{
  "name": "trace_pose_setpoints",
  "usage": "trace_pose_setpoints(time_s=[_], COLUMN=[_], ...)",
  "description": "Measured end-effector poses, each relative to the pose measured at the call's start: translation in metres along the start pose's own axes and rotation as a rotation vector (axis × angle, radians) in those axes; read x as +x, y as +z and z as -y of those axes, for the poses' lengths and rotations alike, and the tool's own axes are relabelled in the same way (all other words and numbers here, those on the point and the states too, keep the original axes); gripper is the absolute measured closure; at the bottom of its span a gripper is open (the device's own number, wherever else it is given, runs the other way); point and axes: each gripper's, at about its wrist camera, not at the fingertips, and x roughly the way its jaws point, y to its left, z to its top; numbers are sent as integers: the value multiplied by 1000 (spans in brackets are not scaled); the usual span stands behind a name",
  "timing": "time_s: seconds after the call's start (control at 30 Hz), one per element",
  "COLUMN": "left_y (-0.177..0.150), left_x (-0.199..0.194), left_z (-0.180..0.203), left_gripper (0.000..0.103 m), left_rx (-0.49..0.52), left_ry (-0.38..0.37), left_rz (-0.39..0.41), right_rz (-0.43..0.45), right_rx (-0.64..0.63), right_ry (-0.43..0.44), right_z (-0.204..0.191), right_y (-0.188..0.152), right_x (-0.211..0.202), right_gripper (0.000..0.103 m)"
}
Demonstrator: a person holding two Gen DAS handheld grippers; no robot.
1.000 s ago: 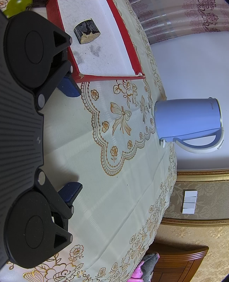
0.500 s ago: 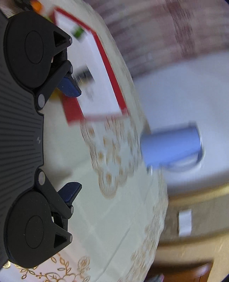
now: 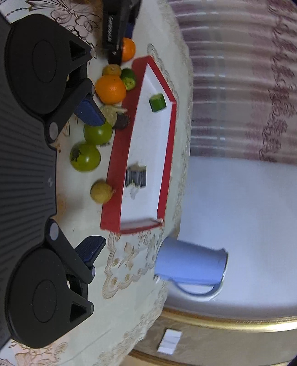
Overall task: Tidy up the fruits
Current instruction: 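Close the left gripper on a mandarin orange while the right moves toward a green fruit, then grasp the green round fruit with the right gripper and drop it into the box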
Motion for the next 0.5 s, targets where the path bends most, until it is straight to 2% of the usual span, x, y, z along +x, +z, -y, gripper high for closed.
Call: trace_pose_setpoints(time_s=[0.03,0.1,0.17,0.2,0.33,0.5], left_y=[0,0,0,0,0,0], left_x=[0,0,0,0,0,0], left_z=[0,-1,0,0,1,0], left_gripper=[60,60,59,58,56,56], left_rx=[1,0,0,1,1,1], left_ry=[0,0,-5,-8,-13,-14], left_rz=[0,0,0,-1,-1,0], right_rz=[-5,-23,-52,-79,-122,-116], right_rx=[-9,-14,-4,5,53,16], right_ry=[-3,-24,-19,-19,27,17], right_z=[-3,-6,-7,-7,-5,-12], right_y=[0,1,1,0,-2,-2], right_x=[1,5,11,16,25,25], right_gripper=[1,9,35,39,42,44])
